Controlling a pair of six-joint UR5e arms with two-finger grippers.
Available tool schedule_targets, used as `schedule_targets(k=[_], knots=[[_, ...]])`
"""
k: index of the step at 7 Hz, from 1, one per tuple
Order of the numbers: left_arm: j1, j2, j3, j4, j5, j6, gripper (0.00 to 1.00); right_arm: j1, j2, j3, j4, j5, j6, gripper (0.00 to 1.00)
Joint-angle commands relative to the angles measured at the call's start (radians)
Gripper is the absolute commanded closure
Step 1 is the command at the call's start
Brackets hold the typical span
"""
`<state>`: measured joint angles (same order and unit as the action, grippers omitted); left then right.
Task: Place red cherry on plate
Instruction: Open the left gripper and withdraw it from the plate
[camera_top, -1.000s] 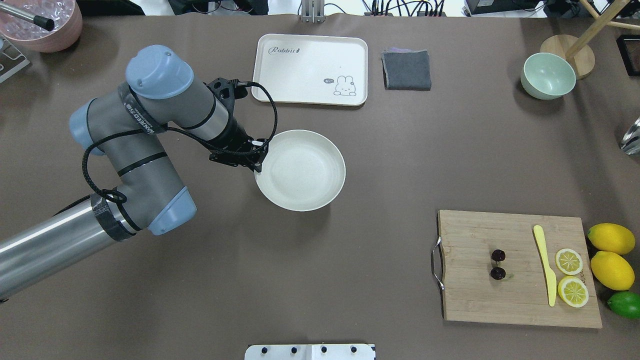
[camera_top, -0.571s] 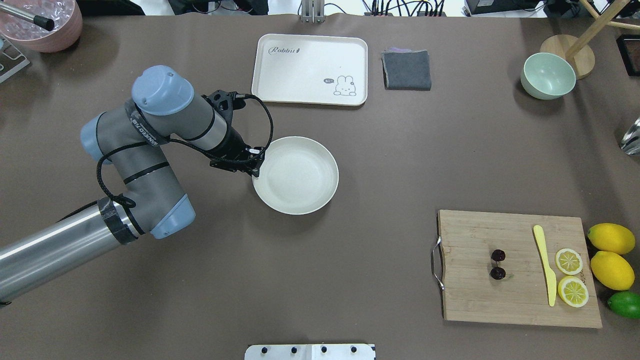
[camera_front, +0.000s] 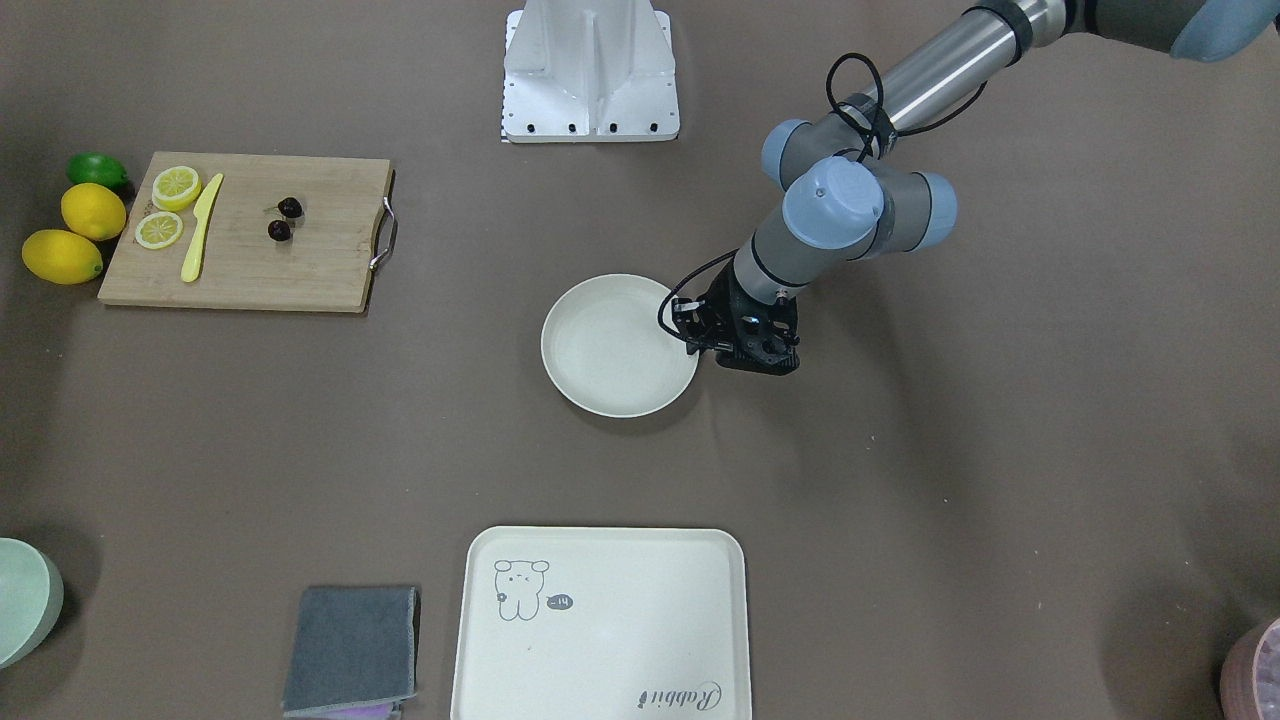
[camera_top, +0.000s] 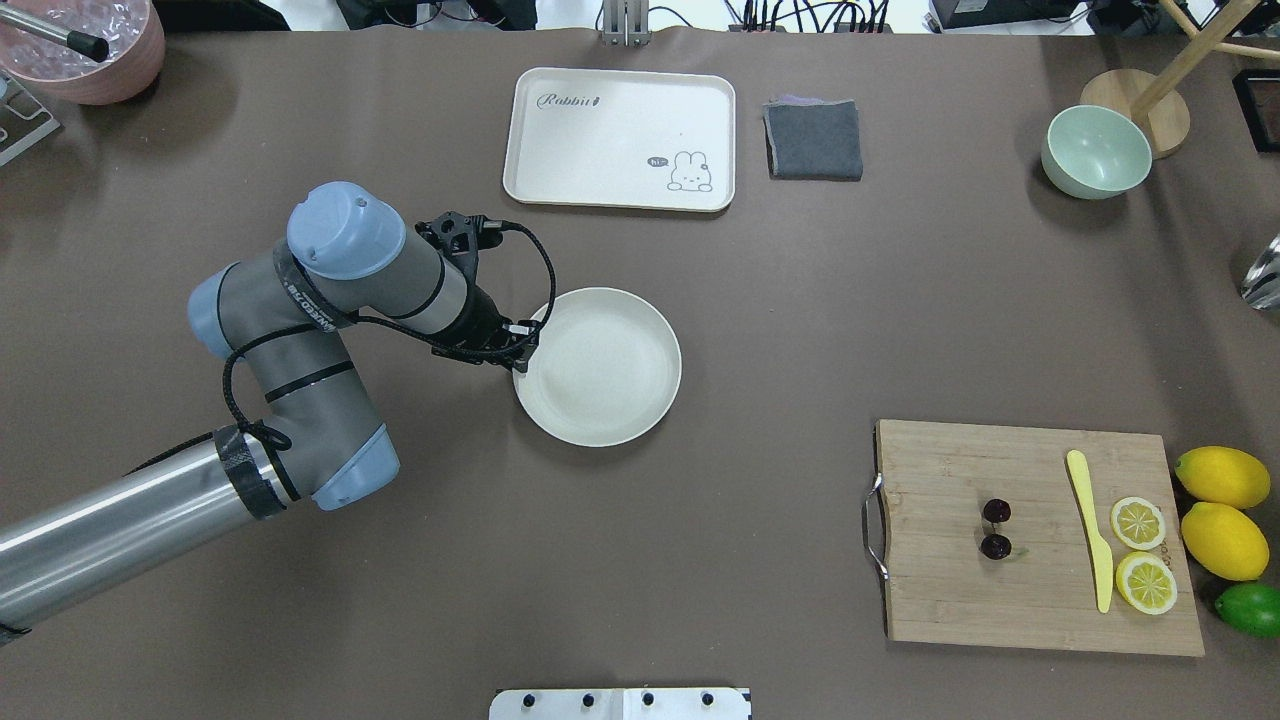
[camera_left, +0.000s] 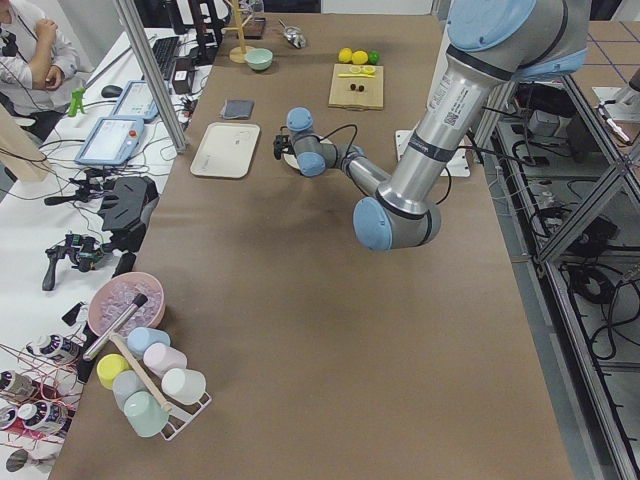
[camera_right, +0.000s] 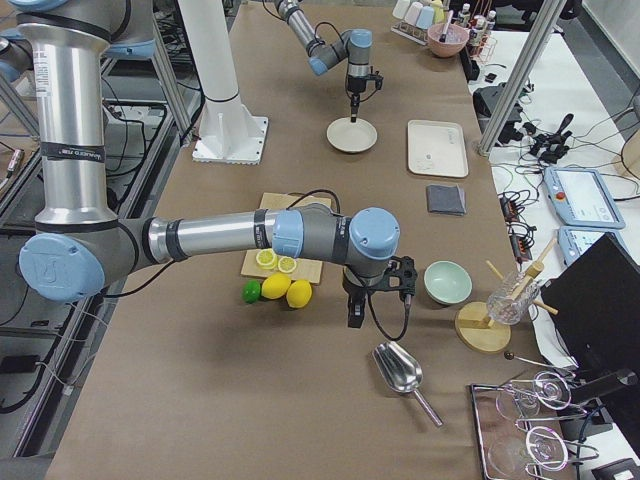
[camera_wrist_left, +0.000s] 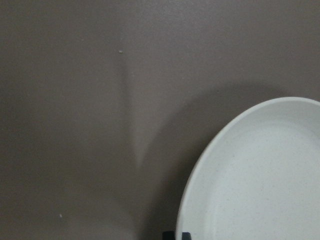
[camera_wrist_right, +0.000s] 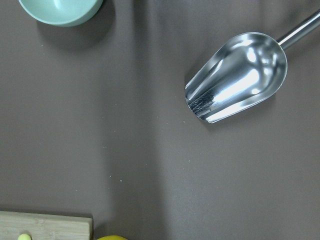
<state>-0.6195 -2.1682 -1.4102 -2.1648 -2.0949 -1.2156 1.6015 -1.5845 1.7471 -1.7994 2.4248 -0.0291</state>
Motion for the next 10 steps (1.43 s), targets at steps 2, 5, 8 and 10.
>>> schedule_targets(k=[2,5,8,10], knots=[[0.008,0.002,-0.016,-0.021,0.03,-0.035,0.02,0.0,0.0,0.002,0.0,0.0,0.0,0.0],[-0.121,0.004,-0.079,0.037,-0.167,-0.039,0.02,0.0,0.0,0.006,0.0,0.0,0.0,0.0],[-0.314,0.079,-0.185,0.13,-0.342,-0.001,0.02,0.0,0.001,0.012,0.0,0.0,0.0,0.0],[-0.435,0.195,-0.252,0.138,-0.396,0.103,0.03,-0.002,0.008,0.012,0.002,0.016,0.0,0.0]])
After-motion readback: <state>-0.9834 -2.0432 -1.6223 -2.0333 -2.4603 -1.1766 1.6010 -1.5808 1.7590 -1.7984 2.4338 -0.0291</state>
